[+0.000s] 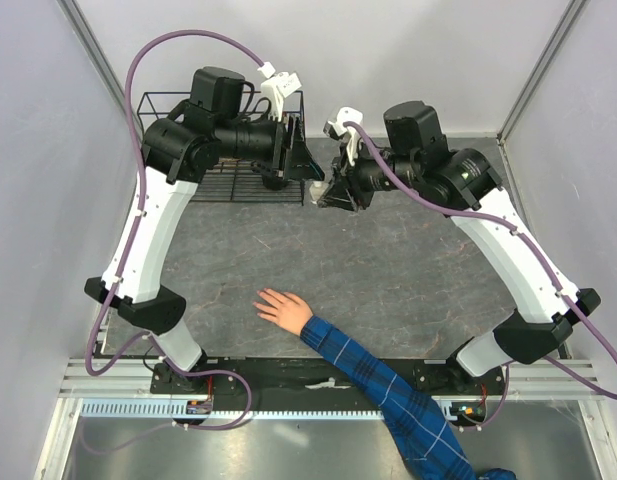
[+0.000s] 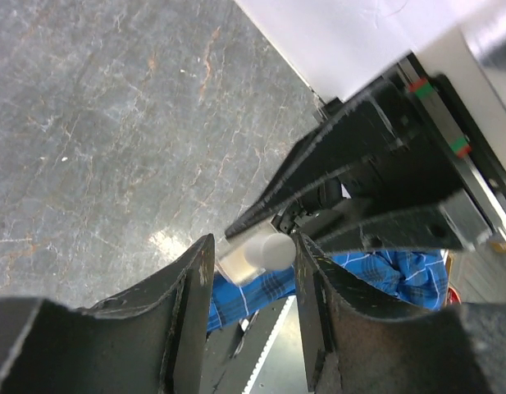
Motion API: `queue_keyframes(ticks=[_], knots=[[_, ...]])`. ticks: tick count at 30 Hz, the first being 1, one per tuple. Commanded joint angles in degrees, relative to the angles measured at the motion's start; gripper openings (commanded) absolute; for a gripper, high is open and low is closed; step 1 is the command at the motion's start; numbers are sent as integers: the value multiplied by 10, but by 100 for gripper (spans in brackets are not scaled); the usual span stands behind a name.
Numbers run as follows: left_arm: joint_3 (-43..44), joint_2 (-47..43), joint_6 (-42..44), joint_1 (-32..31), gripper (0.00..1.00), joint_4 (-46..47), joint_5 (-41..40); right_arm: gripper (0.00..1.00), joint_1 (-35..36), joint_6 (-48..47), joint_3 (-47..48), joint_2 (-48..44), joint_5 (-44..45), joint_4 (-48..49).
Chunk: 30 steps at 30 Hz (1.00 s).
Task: Paint the nails
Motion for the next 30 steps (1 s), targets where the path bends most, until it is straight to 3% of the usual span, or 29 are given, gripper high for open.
queue_keyframes(ticks=[1, 8, 17, 30], knots=[[24, 0, 28, -1, 49, -25, 11, 0, 10, -22, 16, -10, 4, -4], [29, 5, 51, -1, 41, -65, 13, 0, 23, -31, 16, -8, 23, -13], [25, 1, 56, -1, 48, -69, 40, 0, 32, -35, 19, -1, 33, -19], [30, 1, 53, 0, 33, -65, 43, 0, 37, -37, 13, -1, 44, -22]])
